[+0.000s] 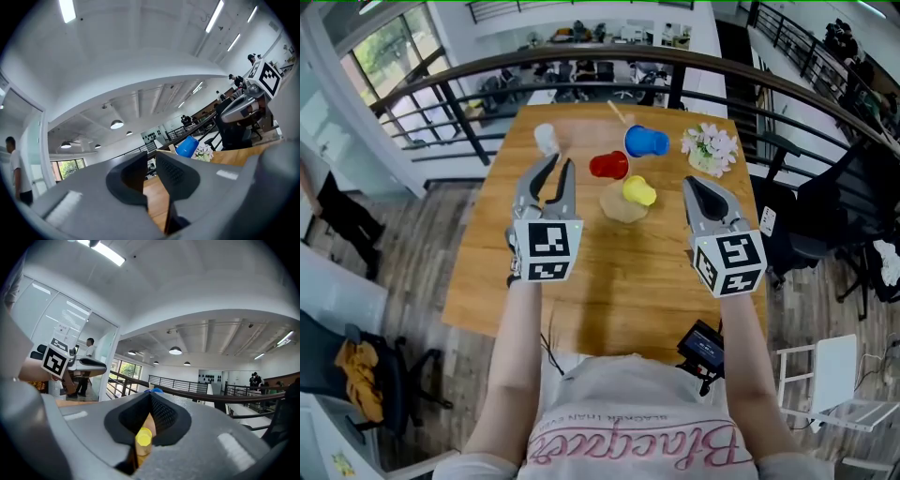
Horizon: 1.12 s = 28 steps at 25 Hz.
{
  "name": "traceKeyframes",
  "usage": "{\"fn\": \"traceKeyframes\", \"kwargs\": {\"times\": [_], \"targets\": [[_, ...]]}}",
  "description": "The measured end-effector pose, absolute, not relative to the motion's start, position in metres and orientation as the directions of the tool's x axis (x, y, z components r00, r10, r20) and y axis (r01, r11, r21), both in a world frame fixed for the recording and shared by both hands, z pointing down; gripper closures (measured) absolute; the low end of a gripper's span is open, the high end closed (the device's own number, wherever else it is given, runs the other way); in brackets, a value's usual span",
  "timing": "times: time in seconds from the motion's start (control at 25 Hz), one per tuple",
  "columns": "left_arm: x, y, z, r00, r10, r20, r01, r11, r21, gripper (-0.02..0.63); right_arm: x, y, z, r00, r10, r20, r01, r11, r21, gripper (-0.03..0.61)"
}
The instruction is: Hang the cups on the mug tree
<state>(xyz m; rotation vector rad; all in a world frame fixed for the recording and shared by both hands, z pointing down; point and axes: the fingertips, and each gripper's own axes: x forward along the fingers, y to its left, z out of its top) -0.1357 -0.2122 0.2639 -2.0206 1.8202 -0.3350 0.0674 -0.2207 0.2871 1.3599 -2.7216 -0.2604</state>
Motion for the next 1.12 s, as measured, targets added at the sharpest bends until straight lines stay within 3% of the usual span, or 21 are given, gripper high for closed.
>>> {"fn": "traceKeyframes", "kwargs": {"times": [0.12, 0.6, 1.12], "targets": [[-0.142, -0.209, 0.263, 0.131, -0.985, -0.110, -0.905, -0.074, -0.419, 0.601, 0.067, -0.217, 0.283, -0.586, -0.810, -0.009, -0.796, 0.574, 0.194, 0.577], [-0.145, -0.200, 0.261, 0.206, -0.967, -0.152, -0.945, -0.157, -0.288, 0.602, 0.065, -0.212, 0.274, -0.586, -0.810, -0.027, -0.793, 0.566, 0.225, 0.578], [-0.141, -0.202, 0.264, 0.224, -0.964, -0.146, -0.949, -0.181, -0.258, 0.601, 0.071, -0.217, 0.277, -0.580, -0.815, -0.002, -0.791, 0.562, 0.241, 0.578]]}}
